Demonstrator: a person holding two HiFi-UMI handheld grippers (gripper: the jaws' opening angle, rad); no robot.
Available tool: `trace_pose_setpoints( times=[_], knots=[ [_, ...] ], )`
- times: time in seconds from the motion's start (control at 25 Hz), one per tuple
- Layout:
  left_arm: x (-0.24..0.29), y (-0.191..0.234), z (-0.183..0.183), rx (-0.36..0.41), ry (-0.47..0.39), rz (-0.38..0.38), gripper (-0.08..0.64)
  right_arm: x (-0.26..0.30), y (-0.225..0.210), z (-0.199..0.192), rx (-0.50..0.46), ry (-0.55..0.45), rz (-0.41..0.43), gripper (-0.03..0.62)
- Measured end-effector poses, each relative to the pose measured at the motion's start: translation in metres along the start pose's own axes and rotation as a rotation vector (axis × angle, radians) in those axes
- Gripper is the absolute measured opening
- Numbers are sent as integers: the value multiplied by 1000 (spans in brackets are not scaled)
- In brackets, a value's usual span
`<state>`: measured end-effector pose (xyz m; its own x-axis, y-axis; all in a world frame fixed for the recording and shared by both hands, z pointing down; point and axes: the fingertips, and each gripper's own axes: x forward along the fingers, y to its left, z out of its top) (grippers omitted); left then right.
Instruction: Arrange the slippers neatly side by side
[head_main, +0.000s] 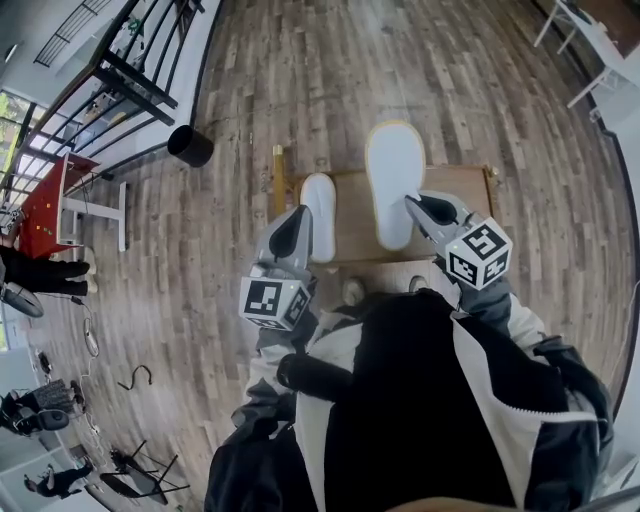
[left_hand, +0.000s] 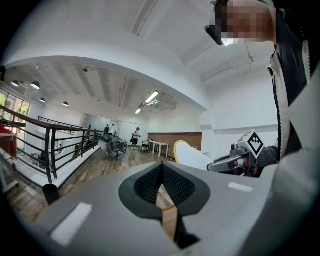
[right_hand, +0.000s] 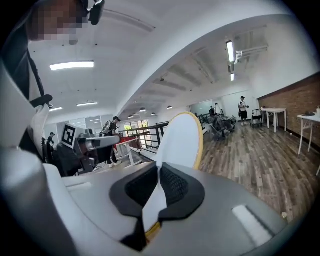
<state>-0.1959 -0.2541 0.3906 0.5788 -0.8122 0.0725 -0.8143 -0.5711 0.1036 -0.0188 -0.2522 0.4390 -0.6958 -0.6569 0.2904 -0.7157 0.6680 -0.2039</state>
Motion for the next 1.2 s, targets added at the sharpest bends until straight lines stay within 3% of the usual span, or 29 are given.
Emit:
trace_pose_setpoints(
  times=[0.6,0.8,1.2],
  knots=[
    [-4,6,-5,-18,4,12,17,10,9,-5,9,2,12,22],
    [-9,12,-11,-25,25,24,17,41,2,-48,-11,97,5,23],
    [-23,23,-16,-42,41,92,17,125,-19,-158,146,330,8,23]
  ],
)
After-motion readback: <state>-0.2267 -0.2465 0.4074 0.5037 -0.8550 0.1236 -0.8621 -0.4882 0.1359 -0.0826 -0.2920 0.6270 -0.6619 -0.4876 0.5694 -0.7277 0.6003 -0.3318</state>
